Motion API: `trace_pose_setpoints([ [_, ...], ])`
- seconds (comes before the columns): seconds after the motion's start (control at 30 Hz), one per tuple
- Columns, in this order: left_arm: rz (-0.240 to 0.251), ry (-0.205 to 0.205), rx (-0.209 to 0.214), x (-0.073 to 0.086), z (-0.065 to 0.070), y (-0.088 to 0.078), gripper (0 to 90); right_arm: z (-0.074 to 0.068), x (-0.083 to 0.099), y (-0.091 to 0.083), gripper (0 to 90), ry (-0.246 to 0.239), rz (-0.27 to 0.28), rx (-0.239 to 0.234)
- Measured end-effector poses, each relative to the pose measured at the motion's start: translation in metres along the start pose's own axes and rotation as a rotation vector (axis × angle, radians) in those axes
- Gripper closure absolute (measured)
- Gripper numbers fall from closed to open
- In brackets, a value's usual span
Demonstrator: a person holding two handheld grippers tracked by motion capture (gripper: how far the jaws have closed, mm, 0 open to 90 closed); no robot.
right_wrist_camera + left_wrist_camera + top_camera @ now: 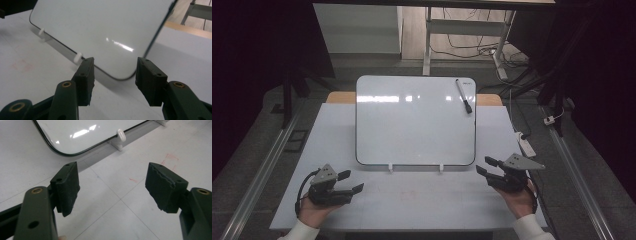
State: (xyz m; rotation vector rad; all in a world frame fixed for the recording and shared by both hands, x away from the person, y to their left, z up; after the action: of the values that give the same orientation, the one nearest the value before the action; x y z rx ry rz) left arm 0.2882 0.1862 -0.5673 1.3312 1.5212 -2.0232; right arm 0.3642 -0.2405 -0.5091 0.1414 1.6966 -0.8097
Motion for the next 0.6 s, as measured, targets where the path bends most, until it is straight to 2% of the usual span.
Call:
trace_pose_setpoints([
  [0.27,-0.008,0.009,-0.003,0.002,0.003,0.003,26.7,0.009,0.026,-0.005,48.3,-0.002,-0.019,0.029],
  [0.6,-0.011,0.017,-0.009,0.002,0.005,0.003,26.6,0.010,0.027,-0.006,48.3,-0.009,-0.020,0.032],
])
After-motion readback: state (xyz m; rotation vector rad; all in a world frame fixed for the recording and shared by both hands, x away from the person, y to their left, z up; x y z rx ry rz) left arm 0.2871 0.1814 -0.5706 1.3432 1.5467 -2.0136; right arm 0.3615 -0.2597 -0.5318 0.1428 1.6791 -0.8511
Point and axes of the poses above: each handheld gripper's, and its own axes: y roughly forward along the jaws, x roughly out of its underside, z roughly to its right, the point moved 9 cm from there along y, roughly forward along the jaws, and after that the axes turned 11 degrees about -x, right-handed, at the moved point
